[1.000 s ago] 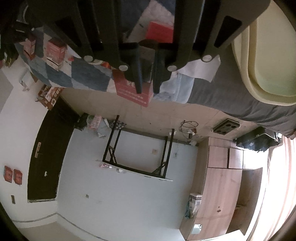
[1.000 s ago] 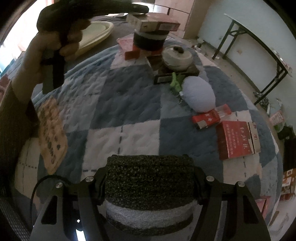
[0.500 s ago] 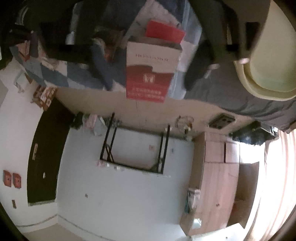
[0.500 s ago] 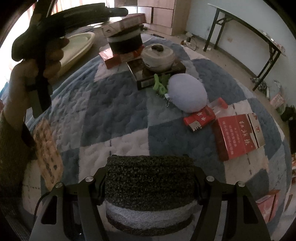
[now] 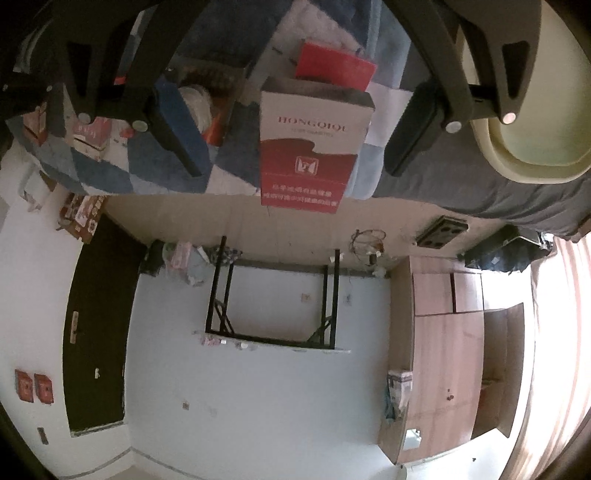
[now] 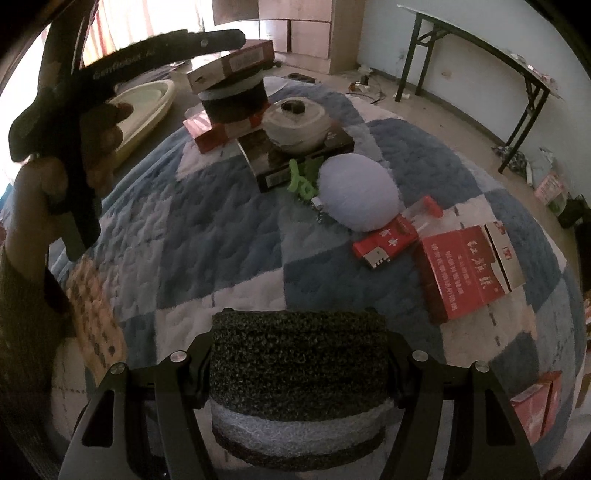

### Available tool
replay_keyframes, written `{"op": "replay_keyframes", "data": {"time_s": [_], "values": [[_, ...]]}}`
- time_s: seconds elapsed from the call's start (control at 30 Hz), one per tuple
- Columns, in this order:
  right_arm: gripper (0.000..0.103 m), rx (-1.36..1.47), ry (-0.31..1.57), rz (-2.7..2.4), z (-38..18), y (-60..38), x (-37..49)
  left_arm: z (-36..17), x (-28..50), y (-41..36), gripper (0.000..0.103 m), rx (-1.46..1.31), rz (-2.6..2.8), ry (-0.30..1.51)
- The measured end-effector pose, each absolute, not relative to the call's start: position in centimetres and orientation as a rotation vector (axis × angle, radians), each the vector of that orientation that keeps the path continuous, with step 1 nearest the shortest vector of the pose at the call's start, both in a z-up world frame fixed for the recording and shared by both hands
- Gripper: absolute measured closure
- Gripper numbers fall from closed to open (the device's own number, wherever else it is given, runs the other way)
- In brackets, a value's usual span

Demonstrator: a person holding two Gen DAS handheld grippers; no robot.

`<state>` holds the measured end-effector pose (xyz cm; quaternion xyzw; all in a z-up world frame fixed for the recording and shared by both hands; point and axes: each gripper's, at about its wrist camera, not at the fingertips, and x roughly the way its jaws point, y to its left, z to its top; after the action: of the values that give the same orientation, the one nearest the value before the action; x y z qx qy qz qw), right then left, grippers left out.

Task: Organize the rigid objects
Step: 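Lift and carry the box with the left tool while the right tool carries the sponge to the cream tray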

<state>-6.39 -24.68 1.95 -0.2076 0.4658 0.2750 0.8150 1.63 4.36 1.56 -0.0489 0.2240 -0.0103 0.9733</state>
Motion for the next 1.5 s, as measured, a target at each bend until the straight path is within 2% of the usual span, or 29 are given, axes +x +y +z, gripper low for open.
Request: {"op": "replay_keyframes", "data": {"time_s": [0.07, 0.13, 0.2, 0.47, 0.9, 1.17, 1.37, 1.5], "values": [[0.035, -0.439, 0.990, 0.583, 2.1, -24.7, -6.4, 1.3, 1.9, 4.3, 0.009, -0.103, -0.036, 0.480], [0.035, -0.430, 0.985, 0.582, 2.2, -24.7, -6.4, 1.1, 2.2, 4.3, 0.021, -0.121, -0.066, 0.508], [0.035, -0.424, 0.983, 0.583, 2.3, -24.7, -6.3, 0.8, 2.6, 4.4, 0.042, -0.139, -0.063, 0.538], [0.035, -0.416, 0.978, 0.577, 2.5, -24.8, -6.3, 1.1, 2.1, 5.5, 0.043, -0.187, -0.028, 0.524], [0.035, -0.271, 0.850, 0.593, 5.6, -25.2, -7.0, 6.8, -2.5, 9.8, 0.043, -0.309, 0.137, 0.430], [0.035, -0.260, 0.731, 0.702, 6.3, -23.1, -9.1, 6.2, -4.8, 15.6, 0.043, -0.490, 0.309, 0.400], [0.035, -0.248, 0.651, 0.753, 6.2, -21.7, -10.3, 4.7, -5.3, 19.9, 0.043, -0.414, 0.501, 0.524], [0.035, -0.332, 0.591, 0.773, 6.7, -18.9, -12.6, 1.6, -6.6, 25.7, 0.043, -0.583, 0.511, 0.584]]}}
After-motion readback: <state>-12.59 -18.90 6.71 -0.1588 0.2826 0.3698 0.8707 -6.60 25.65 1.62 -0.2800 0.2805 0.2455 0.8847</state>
